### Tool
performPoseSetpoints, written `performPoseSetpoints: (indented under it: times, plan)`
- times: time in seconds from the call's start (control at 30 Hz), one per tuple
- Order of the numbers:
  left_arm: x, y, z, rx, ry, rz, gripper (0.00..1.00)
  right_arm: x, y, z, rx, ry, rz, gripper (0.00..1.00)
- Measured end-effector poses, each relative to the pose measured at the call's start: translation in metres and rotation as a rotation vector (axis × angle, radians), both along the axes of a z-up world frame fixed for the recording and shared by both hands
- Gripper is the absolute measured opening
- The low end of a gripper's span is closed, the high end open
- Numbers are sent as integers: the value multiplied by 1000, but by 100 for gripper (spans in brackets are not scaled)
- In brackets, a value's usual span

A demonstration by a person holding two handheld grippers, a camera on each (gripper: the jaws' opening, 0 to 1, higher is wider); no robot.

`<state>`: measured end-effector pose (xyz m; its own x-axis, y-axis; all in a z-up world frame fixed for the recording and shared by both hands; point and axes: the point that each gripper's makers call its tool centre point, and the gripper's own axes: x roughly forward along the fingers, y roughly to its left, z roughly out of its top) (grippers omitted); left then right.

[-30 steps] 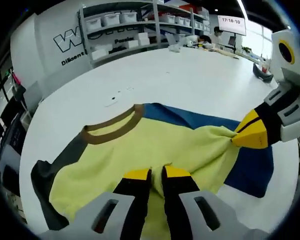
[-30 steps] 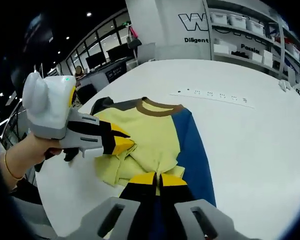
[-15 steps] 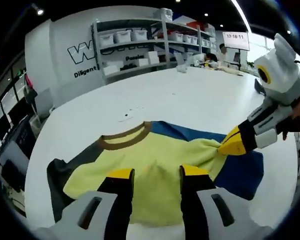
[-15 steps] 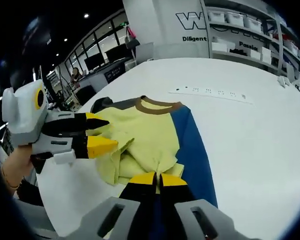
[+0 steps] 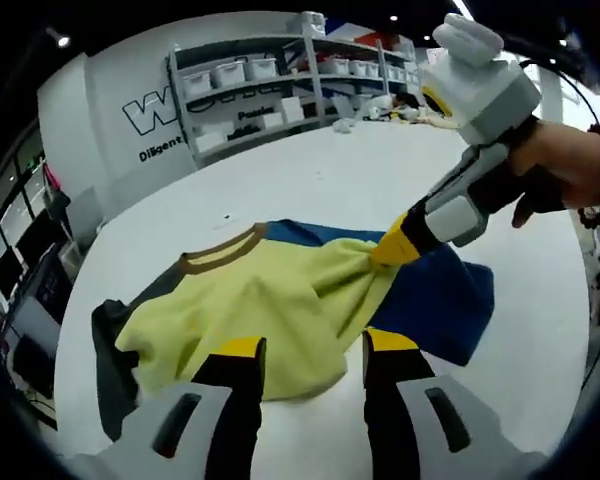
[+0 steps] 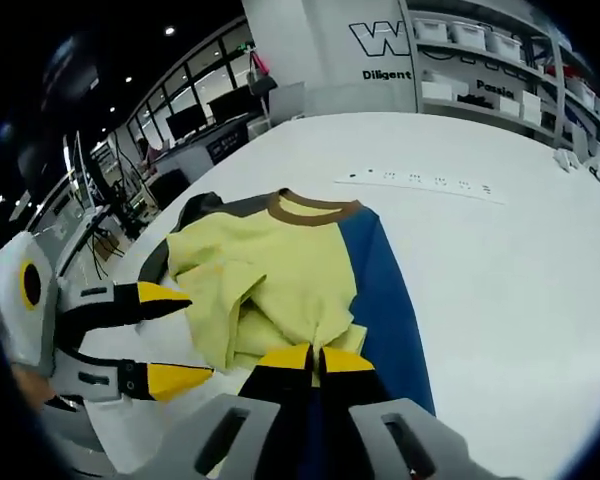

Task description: Fold the garment on the visible template until the final outline fits inside the template.

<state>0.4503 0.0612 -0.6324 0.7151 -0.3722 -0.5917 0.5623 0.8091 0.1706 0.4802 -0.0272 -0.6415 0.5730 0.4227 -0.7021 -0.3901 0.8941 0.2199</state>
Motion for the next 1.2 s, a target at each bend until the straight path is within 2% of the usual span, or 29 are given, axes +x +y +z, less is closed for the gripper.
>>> performPoseSetpoints:
  times: [0.13, 0.27, 0.37, 0.5, 0.57, 0.6, 0.7, 0.9, 1.0, 1.2]
  plan:
    - [-2, -2, -13, 47, 8, 2, 39, 1, 0, -1, 1, -1, 2, 0]
    - [0, -1, -15, 71, -13, 7, 39, 1, 0, -1, 3, 0, 1, 0]
    - [1, -2, -19, 79, -15, 7, 35, 1, 0, -1, 2, 0, 2, 0]
    - [4, 0, -25, 107, -24, 6, 26, 1, 0, -2, 1, 1, 0, 0]
    - [5, 2, -27, 110, -22, -3, 15, 0, 0, -1, 2, 2, -1, 0]
    - [5, 3, -27, 83, -8, 11, 10, 0, 0, -1, 4, 2, -3, 0]
    - [6, 7, -24, 56, -4, 30, 5, 1, -1, -2, 3, 3, -5, 0]
    - [4, 11, -19, 33, 8, 28, 4, 0, 0, 0, -12, -9, 10, 0]
    - [1, 15, -12, 20, 21, 28, 4, 0, 1, 1, -21, -16, 17, 0]
    - [-1, 36, 11, 23, -9, 35, 4, 0, 1, 2, -28, -22, 17, 0]
